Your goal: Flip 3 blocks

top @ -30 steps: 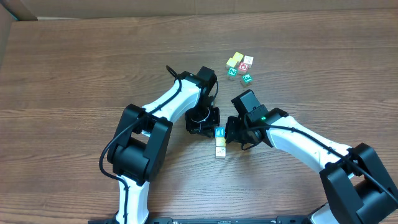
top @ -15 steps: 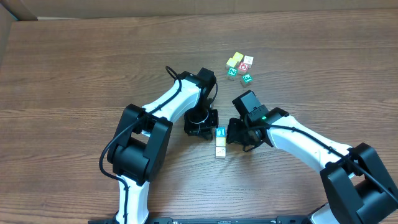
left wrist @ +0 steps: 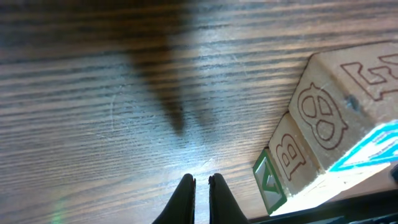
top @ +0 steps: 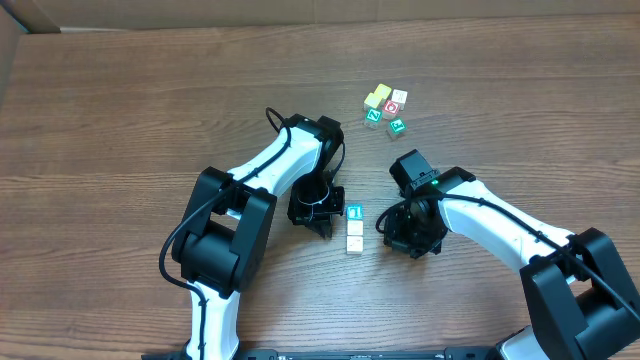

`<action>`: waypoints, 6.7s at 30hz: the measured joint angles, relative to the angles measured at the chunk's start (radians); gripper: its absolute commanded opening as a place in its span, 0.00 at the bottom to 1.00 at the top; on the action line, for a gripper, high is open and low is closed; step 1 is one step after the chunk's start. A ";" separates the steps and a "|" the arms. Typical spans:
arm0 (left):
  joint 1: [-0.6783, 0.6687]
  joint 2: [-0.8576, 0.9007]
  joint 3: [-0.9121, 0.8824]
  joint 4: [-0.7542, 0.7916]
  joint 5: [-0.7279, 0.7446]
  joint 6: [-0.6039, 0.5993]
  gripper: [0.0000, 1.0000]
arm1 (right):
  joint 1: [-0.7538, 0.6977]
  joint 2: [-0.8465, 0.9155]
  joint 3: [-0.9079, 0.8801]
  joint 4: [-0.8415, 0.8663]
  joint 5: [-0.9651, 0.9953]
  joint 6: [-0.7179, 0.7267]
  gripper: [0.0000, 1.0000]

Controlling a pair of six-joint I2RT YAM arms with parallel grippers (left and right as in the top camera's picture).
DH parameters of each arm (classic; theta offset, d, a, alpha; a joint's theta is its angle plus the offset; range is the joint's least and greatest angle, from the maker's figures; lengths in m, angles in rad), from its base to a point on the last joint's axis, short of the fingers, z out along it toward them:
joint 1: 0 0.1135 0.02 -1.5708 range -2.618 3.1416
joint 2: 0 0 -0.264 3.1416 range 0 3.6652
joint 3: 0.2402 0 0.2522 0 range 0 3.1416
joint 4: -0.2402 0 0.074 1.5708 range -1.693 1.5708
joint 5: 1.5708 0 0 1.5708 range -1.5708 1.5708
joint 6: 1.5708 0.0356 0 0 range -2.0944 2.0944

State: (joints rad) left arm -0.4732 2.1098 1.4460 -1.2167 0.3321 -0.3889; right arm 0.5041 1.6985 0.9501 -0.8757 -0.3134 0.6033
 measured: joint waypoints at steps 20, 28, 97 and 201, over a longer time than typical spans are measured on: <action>0.369 0.000 0.000 0.034 -0.037 0.004 0.04 | 0.317 -0.190 0.055 0.129 0.135 -0.019 0.04; 0.377 0.000 0.000 0.036 -0.039 0.021 0.36 | 0.441 -0.097 0.067 0.192 0.266 0.031 0.04; 0.375 -0.034 0.008 0.378 -0.045 0.007 1.00 | 0.447 0.101 0.181 0.097 0.426 0.047 0.04; 0.375 -0.034 0.009 0.381 -0.045 0.007 1.00 | -0.380 -1.590 -0.221 0.743 0.698 -0.020 1.00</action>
State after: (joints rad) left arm -0.0982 2.0754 1.4548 -0.8352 0.2874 -0.3817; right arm 0.1238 0.1085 0.7292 -0.1326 0.3843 0.5831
